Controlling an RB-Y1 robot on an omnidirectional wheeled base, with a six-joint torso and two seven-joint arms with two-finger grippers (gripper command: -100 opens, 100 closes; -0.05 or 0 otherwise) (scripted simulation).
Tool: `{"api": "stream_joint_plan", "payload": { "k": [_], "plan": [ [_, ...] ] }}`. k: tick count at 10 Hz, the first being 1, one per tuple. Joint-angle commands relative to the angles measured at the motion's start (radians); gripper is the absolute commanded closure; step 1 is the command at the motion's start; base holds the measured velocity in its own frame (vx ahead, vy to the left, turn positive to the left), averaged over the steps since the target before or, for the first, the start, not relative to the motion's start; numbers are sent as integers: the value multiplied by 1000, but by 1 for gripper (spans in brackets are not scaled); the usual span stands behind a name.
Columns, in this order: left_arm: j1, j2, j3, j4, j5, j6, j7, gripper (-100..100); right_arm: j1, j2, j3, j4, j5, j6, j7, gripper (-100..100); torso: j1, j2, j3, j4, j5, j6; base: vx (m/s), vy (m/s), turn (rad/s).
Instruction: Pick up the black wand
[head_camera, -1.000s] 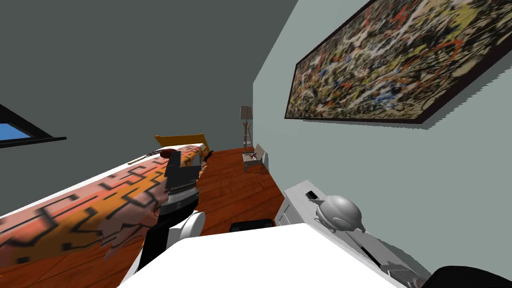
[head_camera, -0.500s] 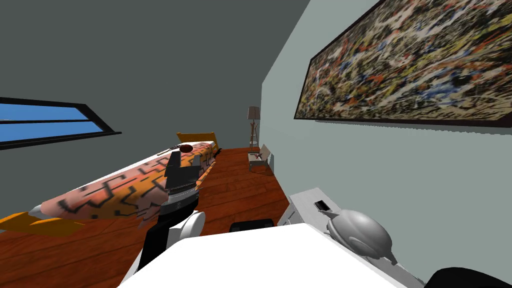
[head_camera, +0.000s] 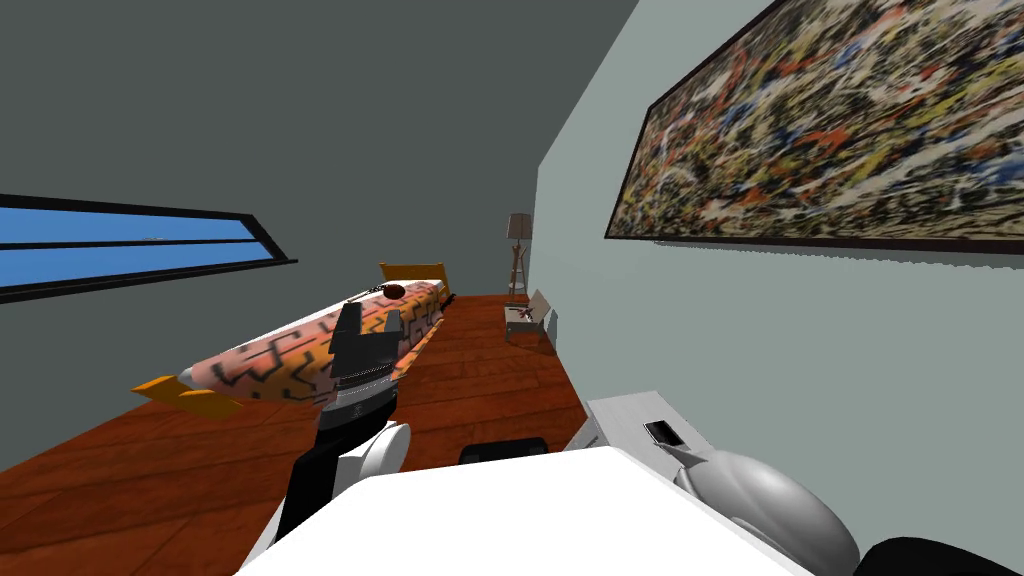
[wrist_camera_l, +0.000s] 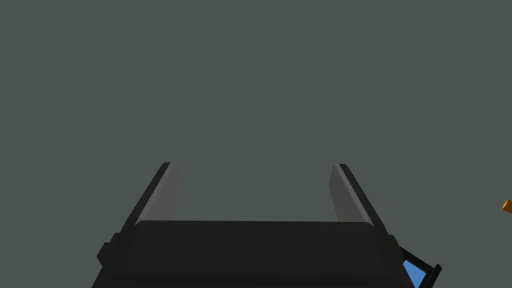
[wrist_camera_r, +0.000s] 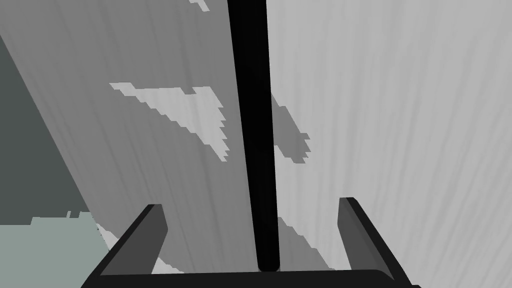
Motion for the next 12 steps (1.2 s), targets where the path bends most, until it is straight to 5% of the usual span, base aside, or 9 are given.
{"api": "stream_joint_plan", "payload": {
  "k": [1,2,6,7,11,12],
  "plan": [
    [0,0,0,0,0,0,0,0,0,0,0,0,0,0,0,0,0,0,0,0,0,0,0,-4,-11],
    [0,0,0,0,0,0,0,0,-24,17,19,28,-7,7,-15,-100,1,0,0,0,0,0,-72,-1,242],
    [0,0,0,0,0,0,0,0,-65,47,48,80,-17,14,-33,-100,2,9,5,2,0,0,-115,6,210],
    [0,0,0,0,0,0,0,0,-67,48,49,83,-17,14,-34,100,1,5,3,1,0,1,-10,1,-10],
    [0,0,0,0,0,0,0,0,-67,48,49,83,-17,13,-34,100,0,1,1,0,0,0,0,0,0],
    [0,0,0,0,0,0,0,0,-67,48,49,83,-17,13,-34,0,0,1,0,0,0,0,0,0,0]
  ]
}}
